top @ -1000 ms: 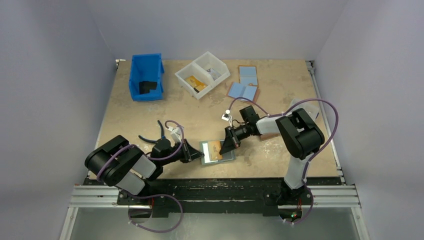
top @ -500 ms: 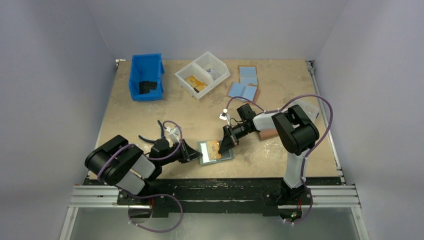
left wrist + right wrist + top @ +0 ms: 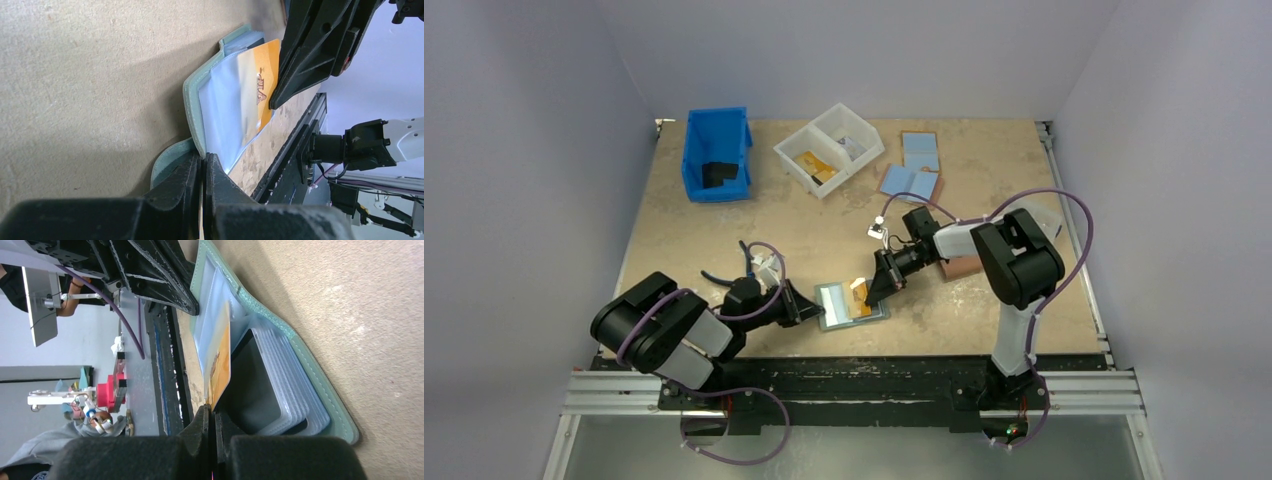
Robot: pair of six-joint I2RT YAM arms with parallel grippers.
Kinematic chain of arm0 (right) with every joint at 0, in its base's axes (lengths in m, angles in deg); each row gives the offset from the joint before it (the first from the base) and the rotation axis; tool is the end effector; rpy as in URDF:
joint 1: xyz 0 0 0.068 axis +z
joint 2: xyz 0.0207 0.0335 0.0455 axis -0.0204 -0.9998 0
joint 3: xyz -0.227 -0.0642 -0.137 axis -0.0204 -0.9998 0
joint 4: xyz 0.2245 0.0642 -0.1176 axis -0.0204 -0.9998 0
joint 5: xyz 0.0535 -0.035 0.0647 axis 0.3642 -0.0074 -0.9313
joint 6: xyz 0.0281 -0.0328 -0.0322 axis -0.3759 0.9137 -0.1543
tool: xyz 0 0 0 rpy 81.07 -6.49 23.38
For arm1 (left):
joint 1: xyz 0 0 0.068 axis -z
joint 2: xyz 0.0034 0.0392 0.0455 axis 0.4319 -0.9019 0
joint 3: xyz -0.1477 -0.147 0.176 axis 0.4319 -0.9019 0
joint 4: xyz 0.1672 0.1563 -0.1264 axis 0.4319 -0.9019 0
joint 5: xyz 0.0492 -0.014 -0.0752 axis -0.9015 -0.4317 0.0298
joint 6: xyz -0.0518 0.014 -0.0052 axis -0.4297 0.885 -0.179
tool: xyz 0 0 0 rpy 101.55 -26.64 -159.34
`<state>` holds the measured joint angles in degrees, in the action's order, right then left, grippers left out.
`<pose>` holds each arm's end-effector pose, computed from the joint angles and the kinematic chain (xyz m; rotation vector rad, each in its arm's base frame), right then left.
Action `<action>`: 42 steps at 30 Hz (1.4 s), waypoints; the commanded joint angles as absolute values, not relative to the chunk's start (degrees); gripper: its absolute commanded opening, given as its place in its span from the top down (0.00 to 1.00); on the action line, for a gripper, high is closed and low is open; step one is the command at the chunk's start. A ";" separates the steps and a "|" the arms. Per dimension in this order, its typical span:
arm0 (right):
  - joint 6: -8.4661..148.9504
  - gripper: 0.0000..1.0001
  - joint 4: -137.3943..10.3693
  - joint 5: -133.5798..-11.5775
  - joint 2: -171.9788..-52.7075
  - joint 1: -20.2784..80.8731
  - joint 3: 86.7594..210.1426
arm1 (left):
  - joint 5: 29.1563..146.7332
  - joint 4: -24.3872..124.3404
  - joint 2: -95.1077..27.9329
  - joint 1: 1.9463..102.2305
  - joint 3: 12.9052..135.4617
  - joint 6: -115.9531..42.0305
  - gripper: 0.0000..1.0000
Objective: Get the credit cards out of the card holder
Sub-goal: Remove the credit card from the card holder, then place the credit card in the storage box.
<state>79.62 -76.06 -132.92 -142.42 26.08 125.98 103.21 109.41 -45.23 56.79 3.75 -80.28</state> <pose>0.2803 0.1665 0.1011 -0.8750 2.3878 1.7530 0.1499 -0.1074 0.0949 -0.1598 2.2196 -1.3172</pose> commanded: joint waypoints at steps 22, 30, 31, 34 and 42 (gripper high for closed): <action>94.15 1.00 -86.78 -132.48 -132.76 18.31 130.80 | 79.89 45.95 3.36 55.26 14.48 -70.75 0.32; 89.06 1.00 -82.30 -123.15 -126.86 19.26 135.84 | 78.20 37.75 7.70 55.29 22.27 -68.63 0.18; 87.95 1.00 -81.62 -120.76 -127.46 19.32 138.86 | 78.31 36.87 7.38 55.30 24.28 -68.31 0.18; 85.61 1.00 -82.36 -115.77 -132.01 20.11 148.19 | 78.41 34.08 6.93 55.30 28.04 -67.33 0.18; 75.27 1.00 -77.27 -105.54 -145.65 24.53 172.09 | 75.93 25.00 7.53 55.28 37.78 -61.20 0.18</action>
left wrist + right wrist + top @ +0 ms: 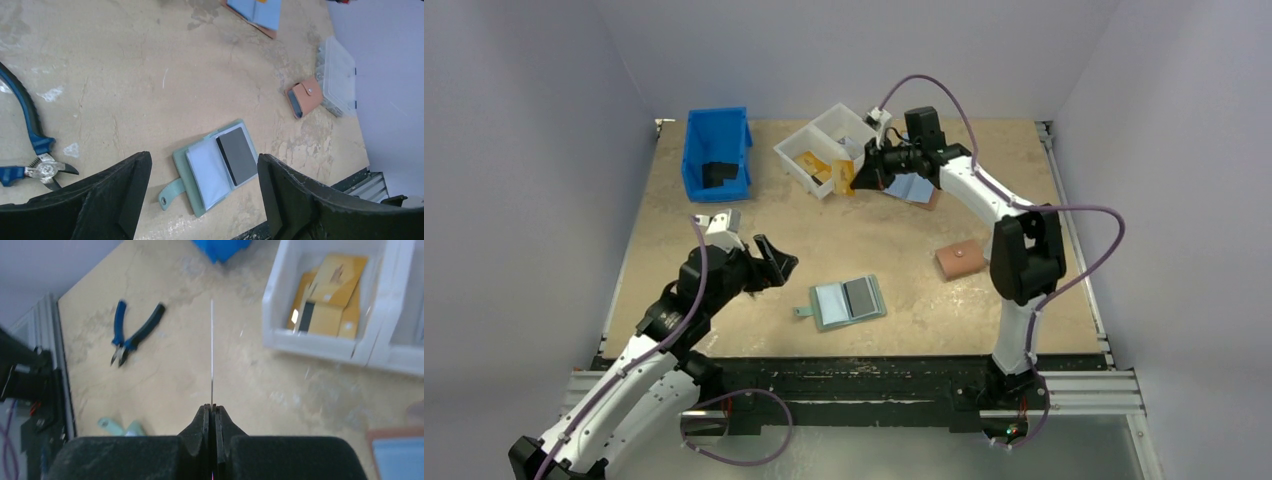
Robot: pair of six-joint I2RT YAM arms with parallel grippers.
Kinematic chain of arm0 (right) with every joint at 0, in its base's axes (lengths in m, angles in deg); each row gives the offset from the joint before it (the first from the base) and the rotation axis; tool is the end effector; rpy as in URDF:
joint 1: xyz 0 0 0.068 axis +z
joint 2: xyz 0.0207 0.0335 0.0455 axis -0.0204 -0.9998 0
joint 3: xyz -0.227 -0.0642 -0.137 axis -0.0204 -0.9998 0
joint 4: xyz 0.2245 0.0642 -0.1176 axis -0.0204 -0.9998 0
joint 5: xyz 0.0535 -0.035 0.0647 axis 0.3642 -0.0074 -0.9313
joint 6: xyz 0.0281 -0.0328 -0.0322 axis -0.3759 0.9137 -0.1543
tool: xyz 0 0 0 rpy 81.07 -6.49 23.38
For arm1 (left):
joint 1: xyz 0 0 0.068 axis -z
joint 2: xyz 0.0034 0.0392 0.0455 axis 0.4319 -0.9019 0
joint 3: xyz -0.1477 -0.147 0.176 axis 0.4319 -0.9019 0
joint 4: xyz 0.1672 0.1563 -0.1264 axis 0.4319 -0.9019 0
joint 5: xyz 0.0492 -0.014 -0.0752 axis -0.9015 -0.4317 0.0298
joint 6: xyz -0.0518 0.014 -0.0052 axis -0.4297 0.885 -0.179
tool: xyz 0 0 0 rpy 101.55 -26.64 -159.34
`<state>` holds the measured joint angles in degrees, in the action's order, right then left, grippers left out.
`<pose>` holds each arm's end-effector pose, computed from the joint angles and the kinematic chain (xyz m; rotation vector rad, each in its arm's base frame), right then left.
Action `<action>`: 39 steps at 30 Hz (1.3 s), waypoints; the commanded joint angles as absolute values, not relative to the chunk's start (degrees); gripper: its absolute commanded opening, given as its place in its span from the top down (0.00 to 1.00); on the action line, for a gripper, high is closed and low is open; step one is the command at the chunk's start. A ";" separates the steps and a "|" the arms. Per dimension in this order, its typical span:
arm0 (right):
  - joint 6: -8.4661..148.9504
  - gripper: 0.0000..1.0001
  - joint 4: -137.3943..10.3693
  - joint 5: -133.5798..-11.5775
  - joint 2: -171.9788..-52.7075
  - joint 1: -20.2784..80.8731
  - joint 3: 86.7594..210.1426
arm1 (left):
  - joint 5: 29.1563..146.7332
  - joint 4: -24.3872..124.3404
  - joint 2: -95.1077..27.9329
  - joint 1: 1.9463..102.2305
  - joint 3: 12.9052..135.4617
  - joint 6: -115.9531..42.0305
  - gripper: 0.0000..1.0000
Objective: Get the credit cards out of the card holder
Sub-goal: Place the credit card in the storage box.
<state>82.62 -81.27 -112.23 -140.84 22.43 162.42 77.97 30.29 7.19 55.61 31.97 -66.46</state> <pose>0.3971 0.1825 0.2741 -0.9374 1.9760 1.0694 0.1333 -0.0759 0.2619 -0.2173 2.0315 -0.7724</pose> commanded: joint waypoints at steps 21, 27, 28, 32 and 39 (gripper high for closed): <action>66.51 1.00 -74.96 -93.95 -170.68 28.06 202.17 | 69.20 15.37 13.16 55.30 42.98 -56.96 0.18; 66.60 1.00 -74.56 -93.07 -172.89 28.37 202.98 | 69.49 15.58 13.89 55.29 42.60 -57.48 0.18; 66.60 0.99 -74.44 -93.12 -173.28 28.40 203.02 | 69.56 15.68 14.06 55.28 42.37 -57.73 0.18; 67.57 0.79 -75.40 -90.19 -174.21 29.02 203.30 | 69.97 16.25 15.06 55.30 41.55 -58.56 0.18; 69.56 0.63 -76.64 -79.50 -170.99 28.81 203.12 | 70.41 16.62 16.57 55.29 41.14 -59.02 0.17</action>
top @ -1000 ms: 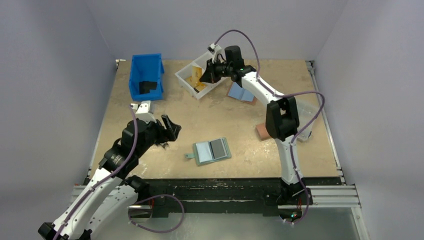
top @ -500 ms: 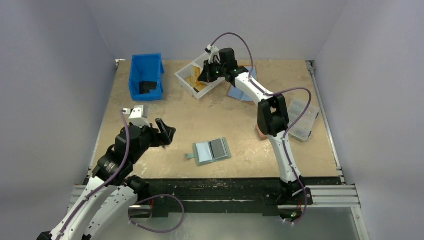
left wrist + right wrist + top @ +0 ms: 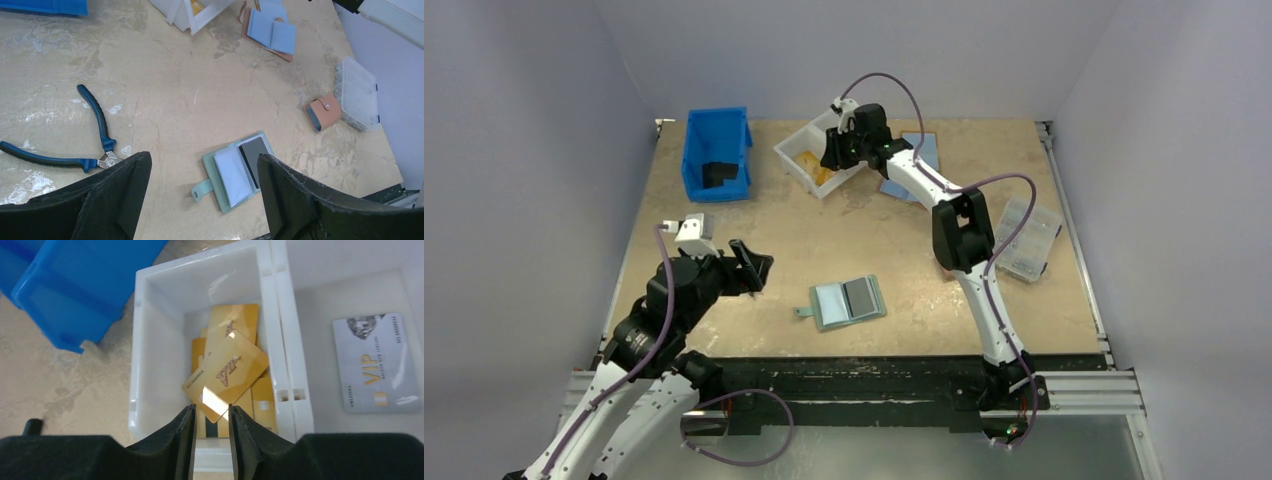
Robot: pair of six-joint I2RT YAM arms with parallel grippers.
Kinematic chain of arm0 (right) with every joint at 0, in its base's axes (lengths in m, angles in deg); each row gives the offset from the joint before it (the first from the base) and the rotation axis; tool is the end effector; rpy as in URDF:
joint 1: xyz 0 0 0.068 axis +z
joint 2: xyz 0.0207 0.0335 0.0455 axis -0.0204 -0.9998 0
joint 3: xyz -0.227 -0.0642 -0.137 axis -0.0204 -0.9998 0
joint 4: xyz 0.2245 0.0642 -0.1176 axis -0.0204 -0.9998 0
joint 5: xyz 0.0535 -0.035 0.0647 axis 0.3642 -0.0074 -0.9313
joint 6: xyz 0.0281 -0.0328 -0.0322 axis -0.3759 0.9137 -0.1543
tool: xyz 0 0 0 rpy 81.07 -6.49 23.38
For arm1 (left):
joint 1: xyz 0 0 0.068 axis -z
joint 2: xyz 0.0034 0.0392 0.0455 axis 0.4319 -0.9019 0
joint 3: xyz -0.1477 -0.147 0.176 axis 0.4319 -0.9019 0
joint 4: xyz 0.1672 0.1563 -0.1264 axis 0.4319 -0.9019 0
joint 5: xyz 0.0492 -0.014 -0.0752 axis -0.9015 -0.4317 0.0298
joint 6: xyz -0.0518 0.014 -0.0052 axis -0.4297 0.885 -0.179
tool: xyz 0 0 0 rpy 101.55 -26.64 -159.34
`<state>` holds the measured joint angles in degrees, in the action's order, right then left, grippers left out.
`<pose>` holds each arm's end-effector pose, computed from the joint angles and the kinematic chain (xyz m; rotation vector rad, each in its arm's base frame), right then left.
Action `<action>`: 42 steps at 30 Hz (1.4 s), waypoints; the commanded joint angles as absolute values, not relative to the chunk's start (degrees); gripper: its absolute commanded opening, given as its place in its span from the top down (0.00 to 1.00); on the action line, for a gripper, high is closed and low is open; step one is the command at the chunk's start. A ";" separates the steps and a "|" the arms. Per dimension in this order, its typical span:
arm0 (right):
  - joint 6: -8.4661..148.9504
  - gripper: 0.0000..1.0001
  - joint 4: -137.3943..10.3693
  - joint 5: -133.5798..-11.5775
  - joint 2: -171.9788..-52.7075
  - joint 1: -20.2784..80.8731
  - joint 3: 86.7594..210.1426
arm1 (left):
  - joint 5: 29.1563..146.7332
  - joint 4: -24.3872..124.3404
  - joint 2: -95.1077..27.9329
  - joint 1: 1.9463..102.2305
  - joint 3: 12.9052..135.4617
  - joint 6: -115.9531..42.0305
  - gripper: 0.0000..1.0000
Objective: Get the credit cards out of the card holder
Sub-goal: Place the credit card in the storage box, then remove the credit card from the card holder.
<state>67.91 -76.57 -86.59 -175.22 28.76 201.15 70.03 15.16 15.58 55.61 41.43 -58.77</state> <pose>0.5071 0.2798 0.2083 -0.5752 2.0586 0.7776 0.0990 -0.0504 0.3080 -0.1734 1.9428 -0.5828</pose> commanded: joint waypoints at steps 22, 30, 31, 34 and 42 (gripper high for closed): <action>99.61 0.62 -87.61 -113.15 -121.35 28.85 148.18 | 97.04 54.58 9.11 55.75 19.51 -80.29 0.12; 104.55 0.61 -88.51 -120.63 -107.22 25.58 130.59 | 92.78 65.49 2.20 61.30 15.81 -82.61 0.17; 104.21 0.61 -87.90 -121.54 -106.71 24.13 128.04 | 91.58 66.66 1.04 62.47 15.52 -82.72 0.17; 102.87 0.62 -84.43 -125.85 -106.24 19.38 123.18 | 88.11 70.76 -2.49 65.93 14.79 -82.56 0.17; 106.50 0.62 -86.07 -124.66 -106.78 17.78 123.46 | 83.47 72.84 -5.13 67.48 14.58 -81.78 0.16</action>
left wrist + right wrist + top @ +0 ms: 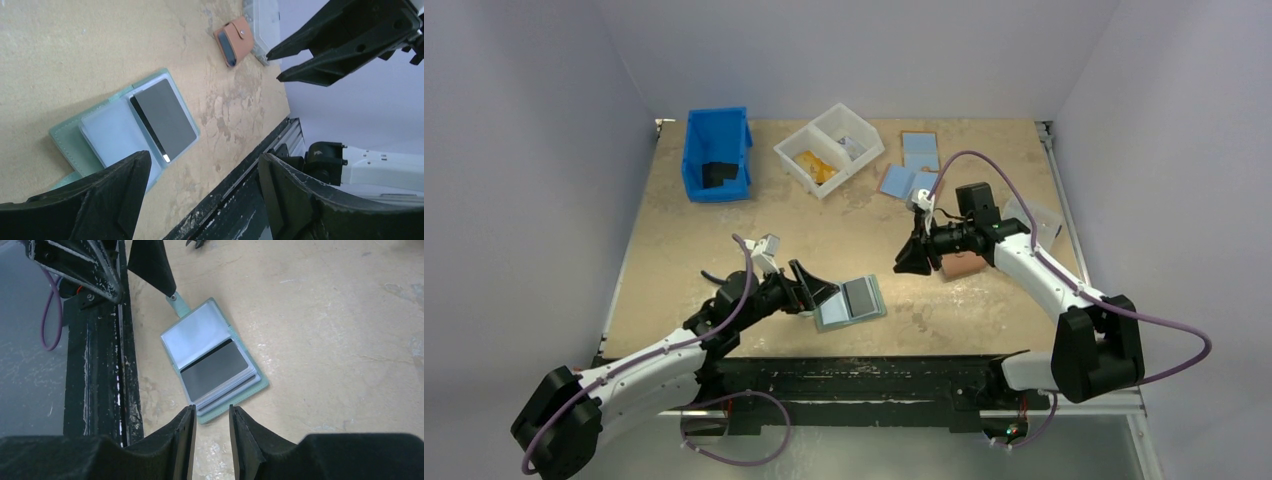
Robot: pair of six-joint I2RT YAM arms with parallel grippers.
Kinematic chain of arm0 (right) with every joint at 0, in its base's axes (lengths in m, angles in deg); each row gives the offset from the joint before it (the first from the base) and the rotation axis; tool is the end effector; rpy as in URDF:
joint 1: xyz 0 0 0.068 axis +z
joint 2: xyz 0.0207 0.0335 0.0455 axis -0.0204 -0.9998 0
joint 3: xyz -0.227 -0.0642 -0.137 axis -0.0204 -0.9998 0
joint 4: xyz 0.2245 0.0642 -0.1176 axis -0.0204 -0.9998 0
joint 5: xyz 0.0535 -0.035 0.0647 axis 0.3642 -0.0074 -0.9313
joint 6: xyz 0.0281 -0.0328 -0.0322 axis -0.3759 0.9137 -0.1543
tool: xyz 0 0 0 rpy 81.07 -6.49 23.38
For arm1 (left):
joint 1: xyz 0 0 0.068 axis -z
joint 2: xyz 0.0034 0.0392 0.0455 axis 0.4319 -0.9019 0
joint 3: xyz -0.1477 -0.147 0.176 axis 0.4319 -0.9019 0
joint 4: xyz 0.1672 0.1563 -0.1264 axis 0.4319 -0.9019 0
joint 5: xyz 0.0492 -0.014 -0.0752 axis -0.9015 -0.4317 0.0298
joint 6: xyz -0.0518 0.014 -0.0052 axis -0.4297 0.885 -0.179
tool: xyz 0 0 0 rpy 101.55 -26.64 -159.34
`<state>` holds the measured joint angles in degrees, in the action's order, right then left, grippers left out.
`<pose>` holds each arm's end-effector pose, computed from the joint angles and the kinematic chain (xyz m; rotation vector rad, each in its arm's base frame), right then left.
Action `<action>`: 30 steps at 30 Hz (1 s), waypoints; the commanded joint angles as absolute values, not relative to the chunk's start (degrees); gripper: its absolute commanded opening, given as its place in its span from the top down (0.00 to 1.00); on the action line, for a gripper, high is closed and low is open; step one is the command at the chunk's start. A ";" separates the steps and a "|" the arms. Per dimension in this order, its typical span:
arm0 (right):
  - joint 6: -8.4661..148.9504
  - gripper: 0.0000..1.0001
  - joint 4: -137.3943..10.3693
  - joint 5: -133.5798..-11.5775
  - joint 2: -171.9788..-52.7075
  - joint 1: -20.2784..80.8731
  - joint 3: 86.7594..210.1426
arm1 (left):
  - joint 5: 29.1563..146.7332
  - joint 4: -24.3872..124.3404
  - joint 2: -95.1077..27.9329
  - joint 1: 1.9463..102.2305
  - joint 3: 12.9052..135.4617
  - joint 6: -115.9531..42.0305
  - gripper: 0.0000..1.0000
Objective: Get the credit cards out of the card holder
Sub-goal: Remove the credit card from the card holder.
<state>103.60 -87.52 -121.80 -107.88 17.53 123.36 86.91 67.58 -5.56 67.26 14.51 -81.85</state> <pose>0.2455 0.1031 0.2442 -1.1794 1.8586 1.0968 0.1330 -0.1245 0.1883 -0.1654 2.0398 -1.2658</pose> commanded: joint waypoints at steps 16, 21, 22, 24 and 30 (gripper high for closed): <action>114.06 0.61 -88.08 -126.22 -104.97 17.78 121.88 | 87.25 83.01 -12.21 67.73 10.98 -84.75 0.14; 115.44 0.61 -88.13 -125.80 -104.99 17.78 121.36 | 86.56 83.05 -12.03 67.99 10.68 -84.62 0.14; 115.46 0.61 -88.05 -125.88 -105.11 17.78 121.27 | 86.28 83.13 -11.91 68.08 10.57 -84.60 0.14; 115.39 0.61 -87.71 -125.89 -105.33 17.86 121.10 | 85.79 83.67 -11.63 68.31 10.25 -84.67 0.14; 112.69 0.63 -84.70 -124.69 -105.07 18.79 120.05 | 83.97 84.89 -12.31 68.68 10.39 -83.89 0.14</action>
